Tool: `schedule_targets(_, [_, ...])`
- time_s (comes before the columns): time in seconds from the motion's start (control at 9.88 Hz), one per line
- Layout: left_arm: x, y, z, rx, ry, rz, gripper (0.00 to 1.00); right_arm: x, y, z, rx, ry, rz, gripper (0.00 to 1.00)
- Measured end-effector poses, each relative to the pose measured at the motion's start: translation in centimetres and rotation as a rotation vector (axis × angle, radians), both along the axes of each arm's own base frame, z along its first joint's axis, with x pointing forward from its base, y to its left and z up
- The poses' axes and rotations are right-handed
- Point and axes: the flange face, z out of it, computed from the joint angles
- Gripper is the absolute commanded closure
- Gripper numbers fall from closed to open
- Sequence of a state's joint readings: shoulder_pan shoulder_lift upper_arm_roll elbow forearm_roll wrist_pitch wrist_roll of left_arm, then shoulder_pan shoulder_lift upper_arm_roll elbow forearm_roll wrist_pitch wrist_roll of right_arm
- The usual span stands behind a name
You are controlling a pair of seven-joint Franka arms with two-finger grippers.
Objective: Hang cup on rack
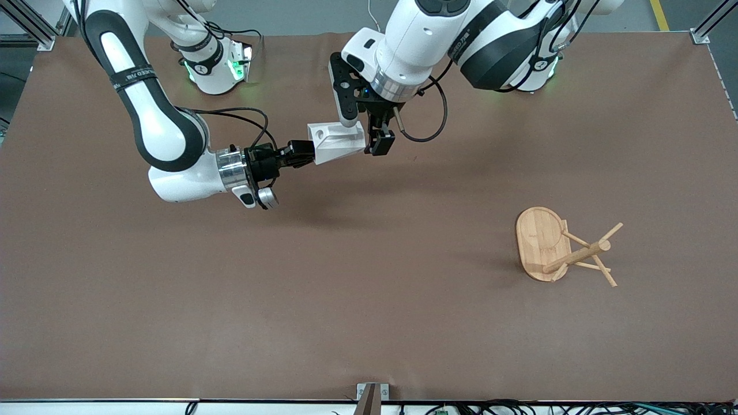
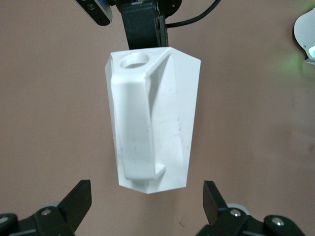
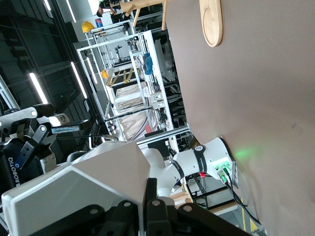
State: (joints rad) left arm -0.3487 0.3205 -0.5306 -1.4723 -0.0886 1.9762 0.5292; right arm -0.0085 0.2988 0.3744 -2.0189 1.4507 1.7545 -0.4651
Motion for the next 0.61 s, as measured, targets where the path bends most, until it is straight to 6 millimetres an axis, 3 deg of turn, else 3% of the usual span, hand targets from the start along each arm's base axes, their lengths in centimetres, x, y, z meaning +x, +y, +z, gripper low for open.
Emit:
schedule_targets(0.51, [1.1,-0.9,-2.0,-0.036,-0.003,0.009,0.03,0.0,0.5,0.2,0.023,0.011,-0.023,0.98])
schedule_targets(0.61, [0.9,-1.4,-2.6,-0.034,-0.002,-0.002,0.16,0.0,0.5,0.2,0.021,0.011,-0.023,0.98])
